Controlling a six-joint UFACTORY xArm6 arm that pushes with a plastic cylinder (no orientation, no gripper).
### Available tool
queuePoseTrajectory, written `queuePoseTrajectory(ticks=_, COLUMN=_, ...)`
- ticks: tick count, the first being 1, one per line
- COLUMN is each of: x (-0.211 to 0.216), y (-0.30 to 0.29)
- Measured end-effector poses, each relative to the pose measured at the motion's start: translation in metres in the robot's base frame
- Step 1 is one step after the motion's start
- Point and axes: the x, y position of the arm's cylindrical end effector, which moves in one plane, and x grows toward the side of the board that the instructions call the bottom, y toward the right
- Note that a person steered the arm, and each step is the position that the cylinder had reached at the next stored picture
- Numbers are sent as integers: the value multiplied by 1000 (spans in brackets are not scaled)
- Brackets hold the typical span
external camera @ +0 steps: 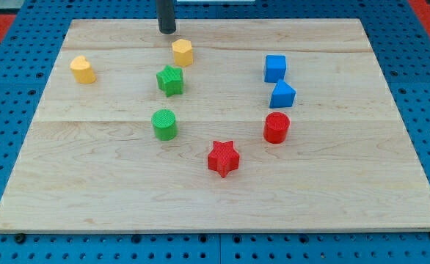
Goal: Point at the yellow heart
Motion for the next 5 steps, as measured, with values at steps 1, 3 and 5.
queuePoseTrajectory(ticks=1, x=-19, y=-6)
queuePoseTrajectory(ticks=3, x=-27, y=-12)
queuePoseTrajectory(ticks=5, x=-27, y=-23)
